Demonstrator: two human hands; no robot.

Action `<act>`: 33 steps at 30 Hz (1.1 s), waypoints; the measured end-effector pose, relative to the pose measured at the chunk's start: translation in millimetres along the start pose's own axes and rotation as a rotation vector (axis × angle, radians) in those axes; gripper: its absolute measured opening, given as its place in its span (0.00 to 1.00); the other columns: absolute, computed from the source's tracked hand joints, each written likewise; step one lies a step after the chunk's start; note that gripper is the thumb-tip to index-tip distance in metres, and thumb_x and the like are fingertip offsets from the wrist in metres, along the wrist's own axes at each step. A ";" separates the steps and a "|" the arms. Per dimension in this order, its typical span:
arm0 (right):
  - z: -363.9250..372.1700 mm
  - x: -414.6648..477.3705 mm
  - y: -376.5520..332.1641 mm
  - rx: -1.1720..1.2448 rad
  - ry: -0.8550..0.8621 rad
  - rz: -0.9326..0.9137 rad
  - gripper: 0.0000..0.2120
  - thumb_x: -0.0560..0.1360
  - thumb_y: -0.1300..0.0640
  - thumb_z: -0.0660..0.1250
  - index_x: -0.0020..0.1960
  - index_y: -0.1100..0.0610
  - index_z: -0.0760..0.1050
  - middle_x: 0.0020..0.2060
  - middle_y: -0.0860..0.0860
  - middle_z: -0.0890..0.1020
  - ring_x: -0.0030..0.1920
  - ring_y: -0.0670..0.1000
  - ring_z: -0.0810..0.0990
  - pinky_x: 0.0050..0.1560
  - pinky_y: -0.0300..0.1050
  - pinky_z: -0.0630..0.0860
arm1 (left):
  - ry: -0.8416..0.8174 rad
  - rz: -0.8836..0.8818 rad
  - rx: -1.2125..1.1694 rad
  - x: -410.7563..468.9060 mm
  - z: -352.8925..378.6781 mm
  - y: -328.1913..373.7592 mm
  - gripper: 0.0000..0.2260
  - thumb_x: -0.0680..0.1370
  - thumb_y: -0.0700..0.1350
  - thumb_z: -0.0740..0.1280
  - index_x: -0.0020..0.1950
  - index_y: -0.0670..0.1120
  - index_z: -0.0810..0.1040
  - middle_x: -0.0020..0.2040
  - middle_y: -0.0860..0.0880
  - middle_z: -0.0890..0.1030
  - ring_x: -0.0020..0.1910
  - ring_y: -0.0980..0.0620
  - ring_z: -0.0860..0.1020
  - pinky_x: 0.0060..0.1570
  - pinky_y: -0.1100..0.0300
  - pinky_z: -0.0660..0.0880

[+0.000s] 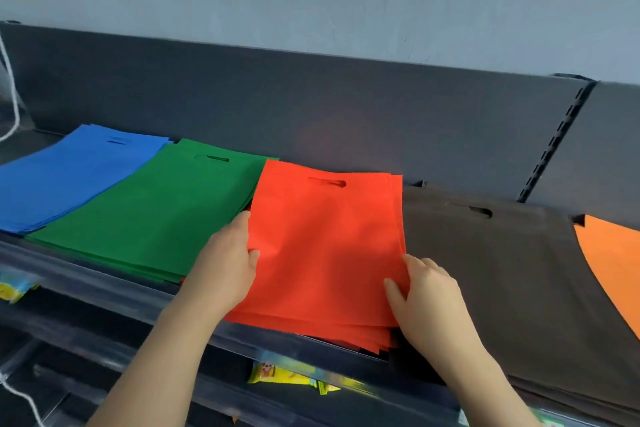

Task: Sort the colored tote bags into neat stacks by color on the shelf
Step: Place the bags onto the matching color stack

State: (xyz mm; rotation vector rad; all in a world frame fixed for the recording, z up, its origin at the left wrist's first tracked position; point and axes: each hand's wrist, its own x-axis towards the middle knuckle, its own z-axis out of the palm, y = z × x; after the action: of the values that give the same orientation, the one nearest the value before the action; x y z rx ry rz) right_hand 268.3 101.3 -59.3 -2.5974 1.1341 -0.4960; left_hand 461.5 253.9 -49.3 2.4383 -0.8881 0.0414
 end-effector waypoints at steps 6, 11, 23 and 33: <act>13.0 -1.0 -17.8 -0.153 -0.017 0.052 0.15 0.77 0.46 0.58 0.55 0.51 0.78 0.48 0.49 0.76 0.51 0.53 0.73 0.54 0.47 0.66 | -0.132 0.050 0.089 27.7 -8.3 -23.4 0.22 0.77 0.42 0.66 0.69 0.41 0.66 0.60 0.43 0.76 0.59 0.44 0.74 0.58 0.54 0.70; 18.3 -7.8 -26.6 -0.190 0.022 0.107 0.15 0.77 0.45 0.59 0.55 0.49 0.79 0.49 0.47 0.76 0.52 0.53 0.72 0.56 0.46 0.66 | -0.196 0.101 0.111 36.2 -10.1 -34.7 0.23 0.77 0.44 0.66 0.70 0.40 0.65 0.63 0.43 0.72 0.62 0.45 0.71 0.62 0.55 0.68; 22.5 -19.5 -21.2 -0.172 0.030 0.341 0.28 0.76 0.37 0.55 0.69 0.53 0.68 0.69 0.53 0.67 0.68 0.57 0.62 0.68 0.49 0.63 | -0.184 0.239 0.115 33.2 0.9 -39.8 0.15 0.79 0.37 0.60 0.66 0.38 0.69 0.71 0.41 0.63 0.68 0.43 0.65 0.66 0.54 0.64; -9.0 -48.1 -20.6 -0.078 0.192 0.271 0.21 0.79 0.50 0.58 0.69 0.58 0.69 0.68 0.51 0.72 0.69 0.50 0.68 0.65 0.41 0.64 | -0.050 0.521 0.030 11.8 2.5 13.7 0.16 0.79 0.46 0.63 0.65 0.44 0.75 0.60 0.46 0.78 0.59 0.45 0.75 0.60 0.52 0.70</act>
State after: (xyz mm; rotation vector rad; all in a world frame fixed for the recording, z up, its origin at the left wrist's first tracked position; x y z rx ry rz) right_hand 247.5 149.8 -53.3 -2.4456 1.5689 -0.6611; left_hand 462.1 237.0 -42.4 2.1774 -1.5300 0.1834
